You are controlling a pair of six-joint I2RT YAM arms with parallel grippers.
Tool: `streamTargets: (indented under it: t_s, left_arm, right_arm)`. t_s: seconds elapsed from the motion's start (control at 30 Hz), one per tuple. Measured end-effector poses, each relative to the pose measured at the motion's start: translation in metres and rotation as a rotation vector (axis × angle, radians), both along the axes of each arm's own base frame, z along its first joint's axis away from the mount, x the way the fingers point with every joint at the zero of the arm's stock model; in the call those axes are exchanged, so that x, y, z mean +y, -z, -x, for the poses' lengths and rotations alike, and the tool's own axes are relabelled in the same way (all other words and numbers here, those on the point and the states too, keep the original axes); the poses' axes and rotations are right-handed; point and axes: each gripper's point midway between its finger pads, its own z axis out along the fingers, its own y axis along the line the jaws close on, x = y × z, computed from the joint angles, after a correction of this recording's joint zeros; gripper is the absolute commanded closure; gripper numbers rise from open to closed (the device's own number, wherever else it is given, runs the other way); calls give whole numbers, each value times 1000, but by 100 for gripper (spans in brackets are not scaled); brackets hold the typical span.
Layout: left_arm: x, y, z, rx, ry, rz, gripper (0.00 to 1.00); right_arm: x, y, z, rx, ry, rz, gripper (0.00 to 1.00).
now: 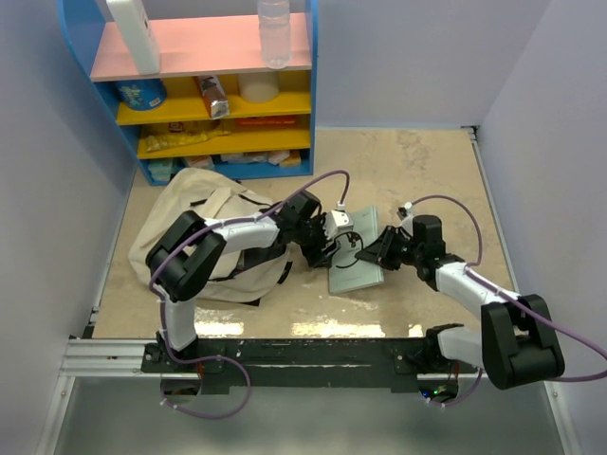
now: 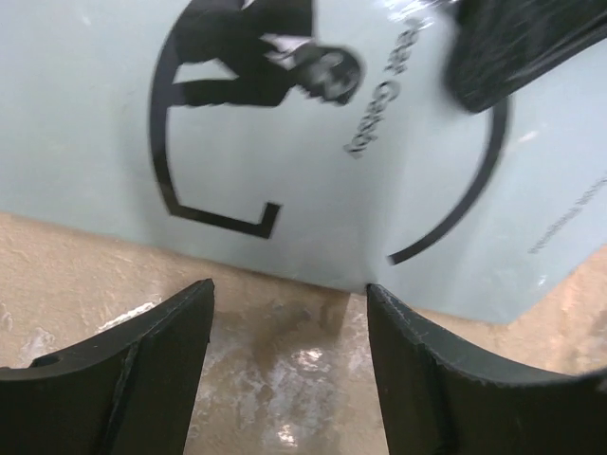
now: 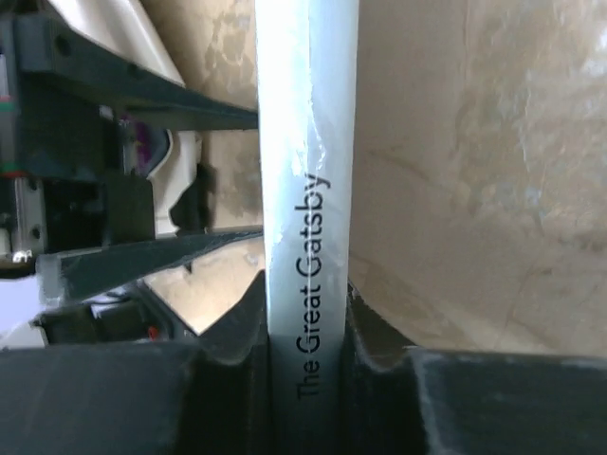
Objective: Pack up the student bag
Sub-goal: Pick up the book from the center of the board.
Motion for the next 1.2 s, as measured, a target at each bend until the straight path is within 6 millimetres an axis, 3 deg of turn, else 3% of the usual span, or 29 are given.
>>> streamTargets:
  t_s: [0.1,0.17,0.33,0.47,0.57,0.67,0.9,1.0,1.1,1.2]
  left_arm:
    - [-3,-13,2,5,9,20,19]
    - [-7,-32,0,-11,12,40,15]
    - [-15,-114,-17,-121,-3,124,12]
    - [5,-178,-30,-234,-70,157,13]
    - [32,-201,-27,-287,-123,119,13]
    - [56,-204,-20,-319,-156,55,11]
    - [122,-172,-3,-358,-248,-191,12]
    - [141,-169,3,-372,-281,-243,14]
    - [154,-171,5,-392,-309,-266,19]
    - [164,-169,2,-404,-332,-296,34]
  right_arm:
    - [3,-5,-4,-17,-15,7,100]
    - [3,-4,-5,-13,-16,7,100]
    - [6,-3,-7,-14,-22,-6,100]
    - [6,-4,-9,-18,-22,-7,100]
    - [7,-4,-10,-19,-24,-10,100]
    - [8,-4,-12,-20,-25,-16,100]
    - [10,-5,-13,-19,-33,-22,100]
    - [11,-5,-15,-17,-42,-24,100]
    - [13,-6,-15,-11,-57,-34,100]
    - [16,-7,-14,-6,-72,-53,100]
